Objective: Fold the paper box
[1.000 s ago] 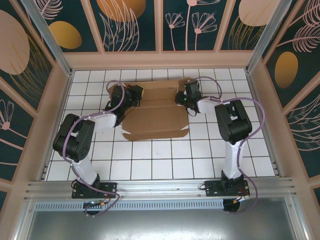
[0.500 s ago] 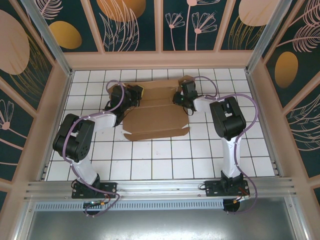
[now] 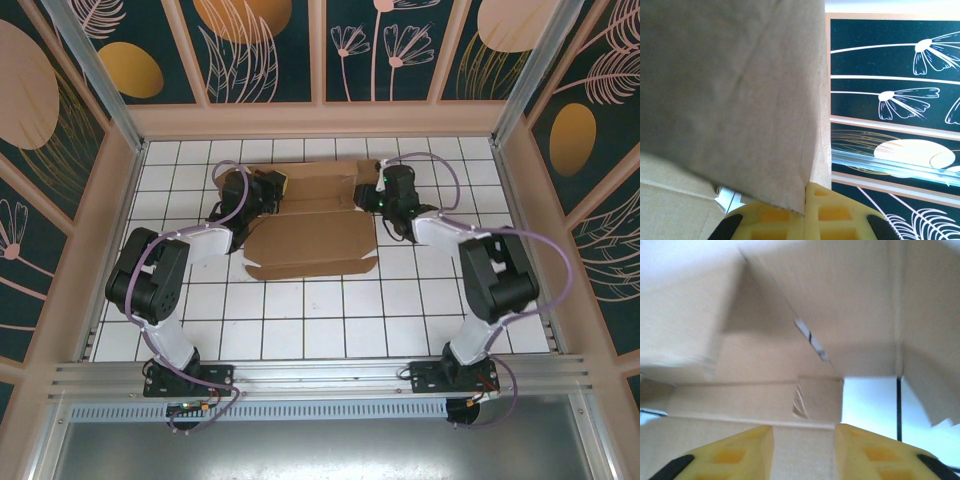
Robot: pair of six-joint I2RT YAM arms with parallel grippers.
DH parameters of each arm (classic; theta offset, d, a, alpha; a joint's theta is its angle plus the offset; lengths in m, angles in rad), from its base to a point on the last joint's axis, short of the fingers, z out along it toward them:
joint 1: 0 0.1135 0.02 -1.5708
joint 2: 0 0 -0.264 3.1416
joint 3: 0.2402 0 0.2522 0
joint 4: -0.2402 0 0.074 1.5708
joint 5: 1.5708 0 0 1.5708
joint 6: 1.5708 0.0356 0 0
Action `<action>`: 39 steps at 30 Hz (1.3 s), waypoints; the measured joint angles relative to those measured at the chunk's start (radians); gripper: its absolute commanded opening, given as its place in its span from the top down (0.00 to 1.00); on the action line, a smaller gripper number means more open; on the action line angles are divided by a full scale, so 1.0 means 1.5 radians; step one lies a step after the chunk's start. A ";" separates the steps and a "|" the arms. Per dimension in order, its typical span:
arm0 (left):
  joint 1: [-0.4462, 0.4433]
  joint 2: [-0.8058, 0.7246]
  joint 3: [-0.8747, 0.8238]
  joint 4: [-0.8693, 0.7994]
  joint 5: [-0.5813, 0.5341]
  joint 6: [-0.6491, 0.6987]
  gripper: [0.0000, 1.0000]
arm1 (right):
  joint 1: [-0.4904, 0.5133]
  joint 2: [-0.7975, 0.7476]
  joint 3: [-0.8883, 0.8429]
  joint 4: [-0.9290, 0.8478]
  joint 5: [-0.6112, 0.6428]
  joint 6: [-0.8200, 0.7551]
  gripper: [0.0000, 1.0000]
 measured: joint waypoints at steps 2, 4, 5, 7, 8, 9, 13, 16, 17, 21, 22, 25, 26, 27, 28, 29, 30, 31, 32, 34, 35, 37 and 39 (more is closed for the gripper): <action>0.000 -0.002 -0.002 0.000 0.000 0.000 1.00 | -0.012 -0.037 -0.028 0.037 0.011 -0.018 0.57; 0.000 -0.004 -0.003 0.000 0.000 0.000 1.00 | -0.035 -0.059 -0.058 0.078 0.023 -0.039 0.55; 0.000 -0.004 -0.003 0.000 0.000 0.000 1.00 | -0.046 -0.065 -0.071 0.097 0.027 -0.048 0.55; 0.000 -0.005 -0.003 -0.001 0.001 0.000 1.00 | -0.072 -0.072 -0.099 0.131 0.035 -0.069 0.56; 0.000 -0.005 -0.003 -0.001 0.001 0.000 1.00 | -0.082 -0.073 -0.107 0.143 0.038 -0.077 0.57; 0.000 -0.006 -0.003 -0.002 0.002 0.000 1.00 | -0.094 -0.073 -0.112 0.152 0.045 -0.088 0.58; 0.000 -0.009 -0.003 -0.007 0.005 0.000 1.00 | -0.129 -0.058 -0.089 0.150 0.064 -0.131 0.60; 0.000 -0.011 -0.003 -0.011 0.005 0.000 1.00 | -0.144 -0.002 -0.024 0.134 0.066 -0.170 0.59; 0.000 -0.011 -0.003 -0.011 0.005 0.000 1.00 | -0.147 0.014 -0.009 0.129 0.065 -0.180 0.59; 0.000 -0.011 -0.003 -0.012 0.006 0.000 1.00 | -0.152 0.089 0.043 0.087 0.040 -0.226 0.59; 0.000 -0.011 -0.003 -0.013 0.007 0.000 1.00 | -0.152 0.105 0.052 0.077 0.028 -0.238 0.59; 0.000 -0.011 -0.001 -0.019 0.010 -0.002 1.00 | -0.152 0.130 0.062 0.049 -0.020 -0.263 0.59; 0.000 -0.011 0.002 -0.023 0.010 -0.003 1.00 | -0.152 0.131 0.062 0.044 -0.035 -0.270 0.59; 0.000 -0.011 0.006 -0.028 0.011 -0.003 1.00 | -0.152 0.132 0.062 0.040 -0.053 -0.276 0.59; 0.000 -0.011 0.009 -0.032 0.011 -0.003 1.00 | -0.152 0.132 0.062 0.040 -0.068 -0.281 0.59; 0.000 -0.011 0.013 -0.037 0.011 -0.004 1.00 | -0.152 0.132 0.063 0.040 -0.084 -0.287 0.59; 0.000 -0.011 0.019 -0.045 0.011 -0.005 1.00 | -0.151 0.132 0.063 0.040 -0.100 -0.291 0.59; 0.000 -0.011 0.026 -0.054 0.010 -0.005 1.00 | -0.151 0.132 0.063 0.040 -0.113 -0.294 0.58; 0.000 -0.011 0.034 -0.063 0.010 -0.005 1.00 | -0.151 0.132 0.063 0.040 -0.126 -0.298 0.58; 0.002 -0.011 0.053 -0.077 0.011 -0.005 1.00 | -0.150 0.132 0.063 0.040 -0.145 -0.309 0.58; 0.002 -0.011 0.062 -0.082 0.011 -0.005 1.00 | -0.150 0.132 0.063 0.040 -0.152 -0.313 0.58; 0.002 -0.009 0.077 -0.091 0.013 -0.005 1.00 | -0.148 0.132 0.061 0.041 -0.167 -0.322 0.57; 0.003 -0.007 0.088 -0.097 0.018 -0.005 1.00 | -0.147 0.130 0.054 0.047 -0.182 -0.329 0.58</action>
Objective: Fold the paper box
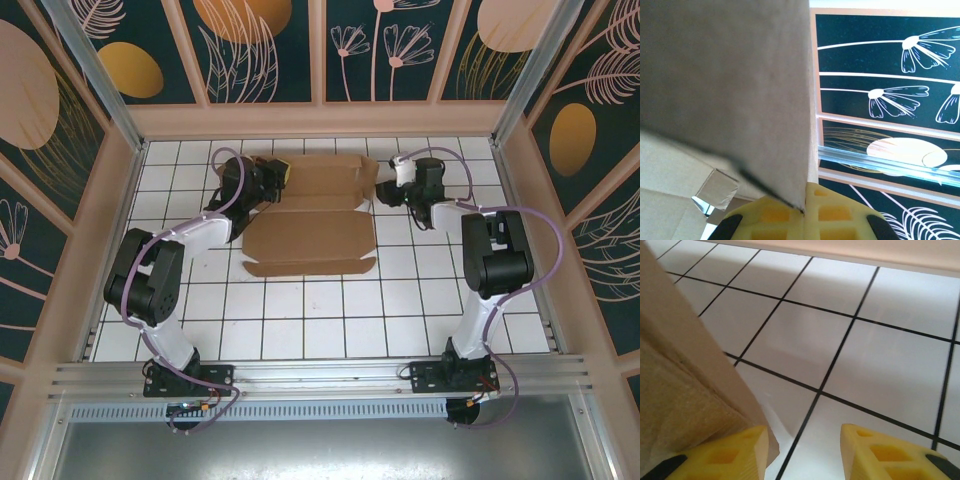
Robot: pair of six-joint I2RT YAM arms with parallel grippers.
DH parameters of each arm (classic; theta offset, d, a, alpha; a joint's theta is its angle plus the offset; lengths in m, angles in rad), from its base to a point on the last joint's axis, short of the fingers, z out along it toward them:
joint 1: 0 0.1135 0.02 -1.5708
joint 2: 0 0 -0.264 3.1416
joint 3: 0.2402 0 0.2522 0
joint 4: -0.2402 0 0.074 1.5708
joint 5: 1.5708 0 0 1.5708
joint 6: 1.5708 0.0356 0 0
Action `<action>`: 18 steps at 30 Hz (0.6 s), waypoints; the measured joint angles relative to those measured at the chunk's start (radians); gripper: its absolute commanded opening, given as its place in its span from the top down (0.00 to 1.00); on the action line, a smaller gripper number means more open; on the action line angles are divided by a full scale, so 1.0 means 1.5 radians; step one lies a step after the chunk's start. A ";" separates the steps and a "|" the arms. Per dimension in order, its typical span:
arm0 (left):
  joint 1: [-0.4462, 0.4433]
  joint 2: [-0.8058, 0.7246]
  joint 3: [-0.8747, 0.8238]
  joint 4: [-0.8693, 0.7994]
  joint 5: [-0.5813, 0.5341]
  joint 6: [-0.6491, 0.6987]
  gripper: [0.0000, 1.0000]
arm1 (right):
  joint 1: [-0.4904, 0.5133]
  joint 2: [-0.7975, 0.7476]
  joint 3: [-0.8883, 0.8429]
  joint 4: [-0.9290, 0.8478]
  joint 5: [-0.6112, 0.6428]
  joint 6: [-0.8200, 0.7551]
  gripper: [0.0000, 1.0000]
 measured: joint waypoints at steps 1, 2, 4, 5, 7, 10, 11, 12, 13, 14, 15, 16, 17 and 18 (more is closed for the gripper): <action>0.000 0.001 0.003 -0.002 0.001 0.000 1.00 | 0.000 -0.001 -0.004 0.004 -0.008 -0.003 0.58; 0.001 0.002 0.007 -0.005 0.003 0.000 1.00 | 0.000 -0.003 -0.008 0.006 -0.017 -0.004 0.57; 0.001 0.003 0.008 -0.009 0.005 0.000 1.00 | 0.000 -0.005 -0.015 0.014 -0.030 -0.010 0.58; 0.001 0.003 0.008 -0.011 0.005 0.000 1.00 | 0.000 -0.006 -0.018 0.016 -0.035 -0.013 0.58; 0.001 0.004 0.008 -0.014 0.005 0.000 1.00 | 0.000 -0.006 -0.019 0.019 -0.048 -0.019 0.59; 0.001 0.004 0.008 -0.014 0.007 0.000 1.00 | 0.001 -0.007 -0.019 0.022 -0.062 -0.029 0.60; 0.001 0.004 0.008 -0.014 0.008 -0.001 1.00 | 0.002 -0.007 -0.019 0.022 -0.066 -0.033 0.60; 0.001 0.005 0.008 -0.013 0.011 -0.002 1.00 | 0.004 -0.007 -0.019 0.022 -0.067 -0.035 0.61; 0.001 0.006 0.008 -0.013 0.013 -0.003 1.00 | 0.007 -0.007 -0.019 0.022 -0.067 -0.038 0.61; 0.002 0.007 0.008 -0.013 0.016 -0.003 1.00 | 0.011 -0.007 -0.019 0.022 -0.067 -0.044 0.61; 0.004 0.010 0.008 -0.013 0.021 -0.004 1.00 | 0.017 -0.007 -0.018 0.021 -0.066 -0.050 0.62; 0.005 0.012 0.008 -0.013 0.024 -0.005 1.00 | 0.022 -0.007 -0.017 0.021 -0.066 -0.055 0.62; 0.005 0.015 0.008 -0.013 0.026 -0.005 1.00 | 0.030 -0.006 -0.014 0.019 -0.064 -0.062 0.62; 0.006 0.017 0.008 -0.014 0.028 -0.006 1.00 | 0.038 -0.006 -0.010 0.018 -0.062 -0.068 0.62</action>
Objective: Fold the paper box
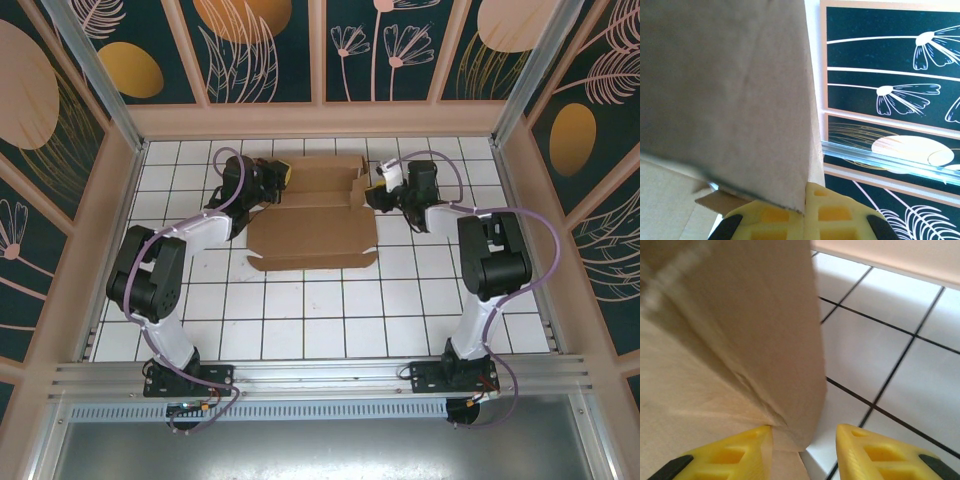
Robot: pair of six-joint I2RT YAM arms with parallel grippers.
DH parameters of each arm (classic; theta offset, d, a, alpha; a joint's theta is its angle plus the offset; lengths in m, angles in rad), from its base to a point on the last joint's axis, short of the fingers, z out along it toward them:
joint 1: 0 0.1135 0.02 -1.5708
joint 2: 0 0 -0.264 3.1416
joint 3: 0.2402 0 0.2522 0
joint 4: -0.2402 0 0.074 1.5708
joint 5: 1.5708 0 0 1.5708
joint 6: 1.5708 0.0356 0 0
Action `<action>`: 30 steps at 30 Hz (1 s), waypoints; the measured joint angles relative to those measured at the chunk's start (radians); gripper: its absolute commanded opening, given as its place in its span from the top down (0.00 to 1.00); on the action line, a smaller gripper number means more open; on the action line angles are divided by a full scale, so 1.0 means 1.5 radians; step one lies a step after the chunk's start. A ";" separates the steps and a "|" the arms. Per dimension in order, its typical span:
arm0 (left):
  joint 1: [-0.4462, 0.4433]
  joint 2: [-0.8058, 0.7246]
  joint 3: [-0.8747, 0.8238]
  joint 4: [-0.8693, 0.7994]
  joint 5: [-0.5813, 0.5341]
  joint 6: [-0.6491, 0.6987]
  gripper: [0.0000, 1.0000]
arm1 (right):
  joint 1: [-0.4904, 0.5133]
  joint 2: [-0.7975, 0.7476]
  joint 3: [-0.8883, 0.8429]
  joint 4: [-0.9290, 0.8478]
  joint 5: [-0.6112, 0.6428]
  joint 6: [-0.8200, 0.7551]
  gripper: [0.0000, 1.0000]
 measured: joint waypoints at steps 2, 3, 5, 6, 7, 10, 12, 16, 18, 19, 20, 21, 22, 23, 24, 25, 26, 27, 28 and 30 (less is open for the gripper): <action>0.000 0.001 0.000 0.000 0.003 -0.002 1.00 | 0.014 0.001 0.008 0.000 0.006 -0.011 0.64; 0.000 0.001 0.000 0.000 0.006 -0.001 1.00 | 0.022 0.002 0.012 0.000 0.012 -0.017 0.64; 0.000 0.001 0.000 0.000 0.012 -0.001 1.00 | 0.036 0.004 0.018 -0.001 0.028 -0.026 0.65; 0.000 0.001 0.000 0.000 0.014 -0.001 1.00 | 0.040 0.004 0.018 0.001 0.036 -0.030 0.66; 0.000 0.001 -0.001 0.000 0.015 -0.001 1.00 | 0.046 0.004 0.018 0.001 0.049 -0.034 0.67; 0.002 0.001 -0.009 0.000 0.017 -0.001 1.00 | 0.054 0.005 0.017 0.002 0.088 -0.039 0.68; 0.003 0.001 -0.017 0.000 0.020 0.002 1.00 | 0.057 0.004 0.014 0.005 0.116 -0.039 0.69; 0.003 0.001 -0.035 0.003 0.029 0.006 1.00 | 0.063 0.003 -0.009 0.038 0.159 -0.038 0.69; 0.003 -0.001 -0.040 0.003 0.030 0.009 1.00 | 0.065 0.000 -0.023 0.048 0.171 -0.038 0.67; 0.003 -0.003 -0.043 0.006 0.030 0.009 1.00 | 0.066 0.000 -0.028 0.051 0.175 -0.038 0.65; 0.003 -0.005 -0.048 0.006 0.030 0.010 1.00 | 0.067 0.000 -0.030 0.052 0.178 -0.037 0.63; 0.003 -0.007 -0.051 0.006 0.030 0.010 1.00 | 0.067 0.000 -0.030 0.052 0.181 -0.036 0.62; 0.003 -0.008 -0.052 0.006 0.031 0.011 1.00 | 0.067 0.000 -0.030 0.052 0.185 -0.034 0.62; 0.003 -0.008 -0.052 0.006 0.031 0.011 1.00 | 0.067 0.000 -0.030 0.052 0.189 -0.034 0.62; 0.003 -0.008 -0.052 0.006 0.032 0.011 1.00 | 0.067 0.000 -0.030 0.052 0.191 -0.034 0.61; 0.003 -0.008 -0.052 0.006 0.032 0.011 1.00 | 0.069 0.000 -0.029 0.052 0.194 -0.034 0.61; 0.003 -0.008 -0.051 0.005 0.032 0.011 1.00 | 0.070 0.000 -0.028 0.052 0.197 -0.034 0.60; 0.003 -0.008 -0.049 0.005 0.032 0.011 1.00 | 0.071 0.000 -0.026 0.051 0.200 -0.034 0.59; 0.003 -0.008 -0.046 0.002 0.032 0.011 1.00 | 0.072 0.000 -0.025 0.051 0.204 -0.035 0.59; 0.003 -0.008 -0.037 -0.003 0.032 0.011 1.00 | 0.073 0.000 -0.020 0.051 0.210 -0.035 0.58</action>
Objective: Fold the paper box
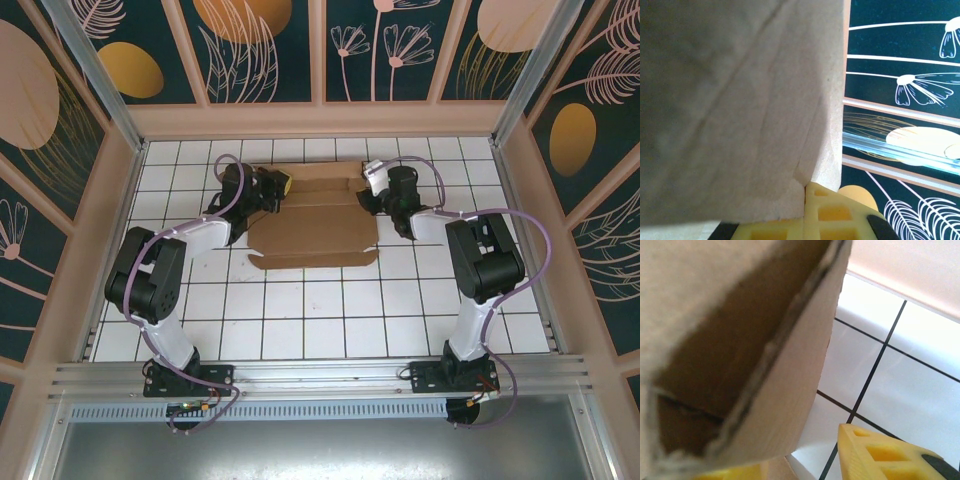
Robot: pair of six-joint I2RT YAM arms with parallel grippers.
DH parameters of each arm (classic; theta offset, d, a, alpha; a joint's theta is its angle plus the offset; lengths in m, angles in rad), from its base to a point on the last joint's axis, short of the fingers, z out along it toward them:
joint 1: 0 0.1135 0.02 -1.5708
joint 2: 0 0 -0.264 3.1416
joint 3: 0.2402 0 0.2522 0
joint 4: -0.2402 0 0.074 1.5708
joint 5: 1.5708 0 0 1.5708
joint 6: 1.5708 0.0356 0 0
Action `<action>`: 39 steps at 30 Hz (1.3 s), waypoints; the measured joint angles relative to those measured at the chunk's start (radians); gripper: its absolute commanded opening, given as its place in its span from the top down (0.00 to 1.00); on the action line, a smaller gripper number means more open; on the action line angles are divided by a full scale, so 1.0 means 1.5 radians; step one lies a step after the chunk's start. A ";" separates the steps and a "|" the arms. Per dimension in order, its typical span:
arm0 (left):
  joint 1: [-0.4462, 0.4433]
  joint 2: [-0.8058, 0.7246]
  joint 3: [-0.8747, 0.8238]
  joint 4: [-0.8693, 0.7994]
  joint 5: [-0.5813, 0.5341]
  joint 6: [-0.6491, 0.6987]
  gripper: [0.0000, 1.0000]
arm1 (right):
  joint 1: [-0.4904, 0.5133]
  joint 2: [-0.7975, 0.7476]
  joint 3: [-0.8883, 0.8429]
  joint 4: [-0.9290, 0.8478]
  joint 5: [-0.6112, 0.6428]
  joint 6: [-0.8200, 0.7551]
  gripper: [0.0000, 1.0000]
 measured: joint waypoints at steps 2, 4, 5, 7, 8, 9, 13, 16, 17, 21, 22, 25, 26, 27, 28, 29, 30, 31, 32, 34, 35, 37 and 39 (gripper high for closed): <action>0.000 0.000 0.008 -0.007 0.000 0.000 1.00 | 0.000 0.002 0.008 0.000 0.005 -0.003 0.58; 0.000 0.000 0.014 -0.015 0.000 0.000 1.00 | 0.001 0.007 0.016 0.000 0.009 -0.007 0.58; 0.000 0.000 0.018 -0.018 0.000 0.000 1.00 | 0.001 0.012 0.021 0.000 0.011 -0.013 0.57; 0.000 0.000 0.023 -0.026 0.001 0.000 1.00 | 0.002 0.021 0.028 0.000 0.013 -0.019 0.57; 0.000 0.000 0.026 -0.031 0.002 0.000 1.00 | 0.003 0.025 0.032 0.000 0.013 -0.023 0.56; 0.000 0.000 0.027 -0.033 0.003 0.000 1.00 | 0.003 0.029 0.036 0.000 0.014 -0.025 0.56; 0.000 0.000 0.034 -0.044 0.007 -0.001 1.00 | 0.008 0.048 0.065 -0.001 0.017 -0.038 0.57; 0.000 0.000 0.038 -0.050 0.014 -0.002 1.00 | 0.016 0.058 0.083 -0.003 0.023 -0.042 0.58; 0.000 0.000 0.039 -0.052 0.014 -0.002 1.00 | 0.018 0.061 0.088 -0.006 0.028 -0.042 0.59; 0.001 0.001 0.043 -0.057 0.014 -0.003 1.00 | 0.031 0.082 0.124 -0.026 0.064 -0.038 0.66; 0.001 0.001 0.043 -0.057 0.014 -0.003 1.00 | 0.033 0.086 0.132 -0.031 0.074 -0.034 0.68; 0.001 0.001 0.043 -0.061 0.014 -0.008 1.00 | 0.037 0.095 0.149 -0.049 0.104 -0.022 0.76; 0.001 0.001 0.043 -0.062 0.014 -0.010 1.00 | 0.038 0.097 0.153 -0.053 0.112 -0.017 0.79; 0.001 0.001 0.043 -0.062 0.014 -0.012 1.00 | 0.039 0.098 0.157 -0.059 0.120 -0.012 0.81; 0.001 0.001 0.043 -0.063 0.014 -0.013 1.00 | 0.040 0.098 0.160 -0.065 0.129 -0.005 0.82; 0.001 0.001 0.043 -0.064 0.014 -0.014 1.00 | 0.041 0.098 0.163 -0.070 0.139 0.001 0.84; 0.001 0.001 0.043 -0.065 0.014 -0.015 1.00 | 0.041 0.099 0.167 -0.075 0.147 0.008 0.86; 0.001 0.001 0.043 -0.067 0.014 -0.018 1.00 | 0.043 0.101 0.173 -0.083 0.157 0.019 0.88; 0.001 0.001 0.043 -0.067 0.014 -0.019 1.00 | 0.043 0.105 0.180 -0.090 0.167 0.032 0.88; -0.001 0.001 0.045 -0.067 0.014 -0.020 1.00 | 0.047 0.112 0.196 -0.105 0.185 0.053 0.89; -0.002 0.001 0.045 -0.067 0.014 -0.021 1.00 | 0.050 0.117 0.207 -0.112 0.195 0.065 0.90; -0.001 0.001 0.045 -0.067 0.014 -0.023 1.00 | 0.056 0.123 0.221 -0.126 0.215 0.081 0.90; -0.001 0.001 0.045 -0.067 0.014 -0.025 1.00 | 0.064 0.127 0.233 -0.141 0.239 0.095 0.90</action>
